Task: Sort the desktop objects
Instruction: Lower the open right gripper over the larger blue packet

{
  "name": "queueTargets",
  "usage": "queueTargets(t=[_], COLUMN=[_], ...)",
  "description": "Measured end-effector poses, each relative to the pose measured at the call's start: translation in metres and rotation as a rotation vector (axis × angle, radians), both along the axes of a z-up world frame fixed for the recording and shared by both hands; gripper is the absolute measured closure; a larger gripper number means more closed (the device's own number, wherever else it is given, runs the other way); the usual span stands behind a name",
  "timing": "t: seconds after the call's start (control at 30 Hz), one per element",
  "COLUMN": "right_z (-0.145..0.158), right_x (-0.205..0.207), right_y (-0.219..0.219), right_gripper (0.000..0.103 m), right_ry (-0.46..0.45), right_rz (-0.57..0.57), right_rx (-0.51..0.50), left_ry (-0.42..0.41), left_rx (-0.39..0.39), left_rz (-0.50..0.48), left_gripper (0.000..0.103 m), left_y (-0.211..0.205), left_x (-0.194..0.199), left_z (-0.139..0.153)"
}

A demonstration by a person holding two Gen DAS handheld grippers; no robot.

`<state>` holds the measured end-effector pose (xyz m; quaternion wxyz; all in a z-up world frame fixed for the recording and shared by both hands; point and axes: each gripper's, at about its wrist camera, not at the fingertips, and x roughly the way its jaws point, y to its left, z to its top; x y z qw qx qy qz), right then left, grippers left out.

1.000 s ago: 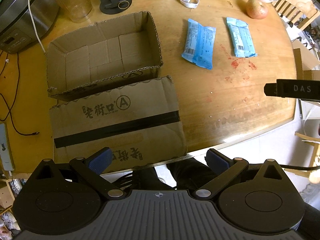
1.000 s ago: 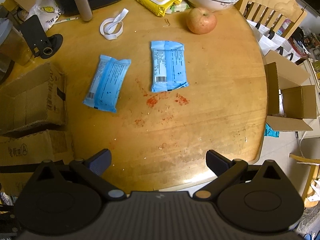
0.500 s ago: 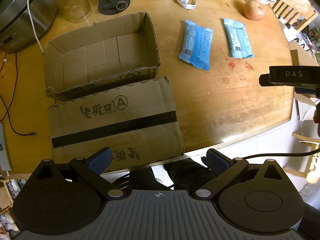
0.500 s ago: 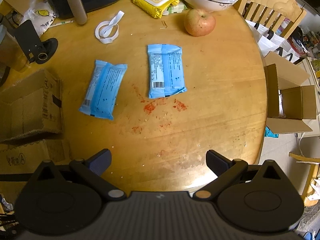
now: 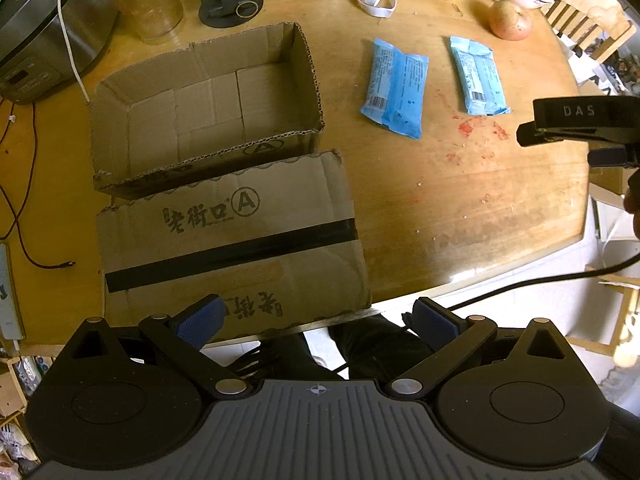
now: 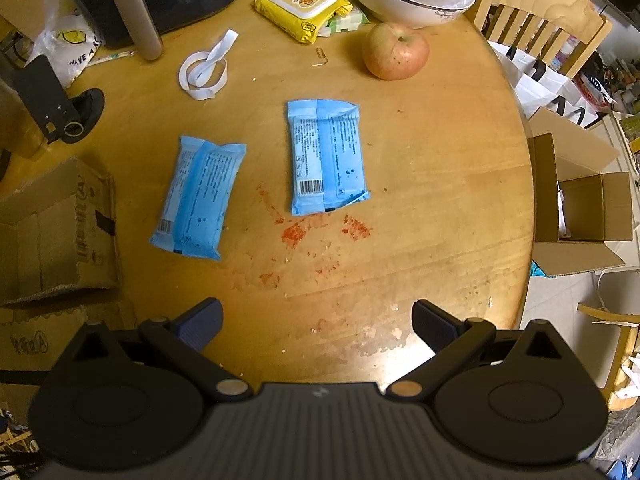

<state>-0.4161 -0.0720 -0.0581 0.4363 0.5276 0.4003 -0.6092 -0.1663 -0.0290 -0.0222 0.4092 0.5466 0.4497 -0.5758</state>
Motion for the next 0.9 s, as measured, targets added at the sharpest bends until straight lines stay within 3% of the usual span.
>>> queueTargets(t=[0.9], right_z=[-0.009], right_x=[-0.014], right_y=[-0.033], right_gripper=[0.000], right_ry=[0.021], right_rz=[0.000], right_rx=[-0.010], left_ry=[-0.003], left_rx=[0.003], left_rz=[0.003], left_gripper=[0.000], left_y=[0.000], left_x=[0.002], left_z=[-0.002])
